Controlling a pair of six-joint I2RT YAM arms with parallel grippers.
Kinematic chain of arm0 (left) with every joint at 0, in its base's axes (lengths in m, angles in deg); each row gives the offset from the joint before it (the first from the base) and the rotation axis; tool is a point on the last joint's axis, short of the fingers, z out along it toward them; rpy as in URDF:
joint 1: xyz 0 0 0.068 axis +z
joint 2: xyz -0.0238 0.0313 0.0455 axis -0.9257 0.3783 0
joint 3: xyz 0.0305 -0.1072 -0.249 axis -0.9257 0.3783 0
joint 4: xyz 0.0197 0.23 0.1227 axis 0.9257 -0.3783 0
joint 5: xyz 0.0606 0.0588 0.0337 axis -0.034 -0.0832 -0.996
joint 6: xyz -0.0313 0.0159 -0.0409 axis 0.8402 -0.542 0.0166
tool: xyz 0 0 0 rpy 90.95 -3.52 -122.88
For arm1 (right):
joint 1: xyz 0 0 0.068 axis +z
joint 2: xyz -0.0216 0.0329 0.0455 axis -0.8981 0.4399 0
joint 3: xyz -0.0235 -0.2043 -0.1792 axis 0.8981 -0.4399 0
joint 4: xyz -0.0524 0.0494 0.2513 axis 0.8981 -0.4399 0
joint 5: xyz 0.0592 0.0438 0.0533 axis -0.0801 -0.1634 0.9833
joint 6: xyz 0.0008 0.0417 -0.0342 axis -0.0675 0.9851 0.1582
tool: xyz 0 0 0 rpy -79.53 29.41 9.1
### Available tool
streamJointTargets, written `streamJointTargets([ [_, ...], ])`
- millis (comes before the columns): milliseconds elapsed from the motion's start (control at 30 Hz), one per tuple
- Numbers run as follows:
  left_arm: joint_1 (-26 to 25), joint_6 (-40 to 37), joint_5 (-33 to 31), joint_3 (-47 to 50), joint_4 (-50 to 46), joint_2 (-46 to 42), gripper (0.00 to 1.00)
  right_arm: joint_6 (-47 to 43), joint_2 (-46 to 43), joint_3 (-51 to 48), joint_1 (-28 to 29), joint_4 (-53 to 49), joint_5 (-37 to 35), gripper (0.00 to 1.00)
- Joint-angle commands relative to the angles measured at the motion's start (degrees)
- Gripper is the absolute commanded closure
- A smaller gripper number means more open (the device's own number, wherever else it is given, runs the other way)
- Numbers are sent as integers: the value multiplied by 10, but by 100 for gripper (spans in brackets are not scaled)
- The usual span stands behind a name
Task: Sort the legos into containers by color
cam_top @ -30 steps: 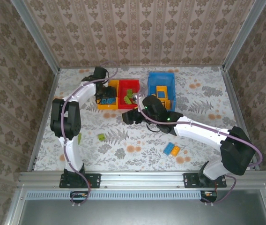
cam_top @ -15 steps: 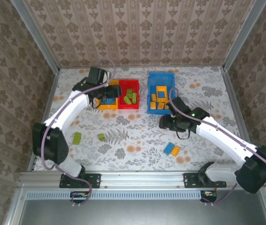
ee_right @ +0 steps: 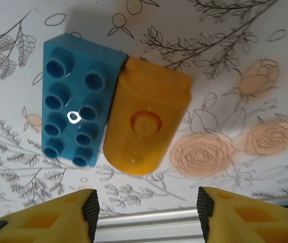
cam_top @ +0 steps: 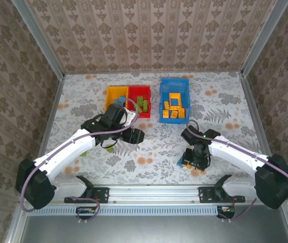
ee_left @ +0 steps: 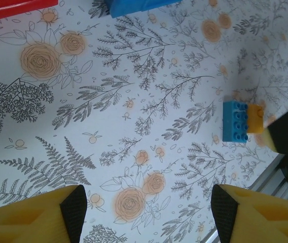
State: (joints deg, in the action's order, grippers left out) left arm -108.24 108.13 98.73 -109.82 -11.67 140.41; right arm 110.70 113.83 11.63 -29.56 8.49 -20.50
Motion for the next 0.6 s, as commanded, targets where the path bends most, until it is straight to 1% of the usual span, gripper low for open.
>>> streamJointTargets([
  [0, -4, -1, 5, 7, -5, -18, 30, 14, 10, -8, -17, 33, 6, 44],
  [100, -9, 9, -1, 8, 4, -21, 31, 11, 6, -23, -39, 29, -1, 46],
  [367, -22, 7, -3, -10, 14, 7, 31, 11, 28, -52, -82, 76, 0, 47],
  [467, -23, 2, -1, -18, 16, 16, 31, 10, 6, -61, -96, 69, -21, 47],
  [567, -25, 1, 3, -19, 26, 23, 31, 11, 0, -85, -125, 91, -9, 47],
])
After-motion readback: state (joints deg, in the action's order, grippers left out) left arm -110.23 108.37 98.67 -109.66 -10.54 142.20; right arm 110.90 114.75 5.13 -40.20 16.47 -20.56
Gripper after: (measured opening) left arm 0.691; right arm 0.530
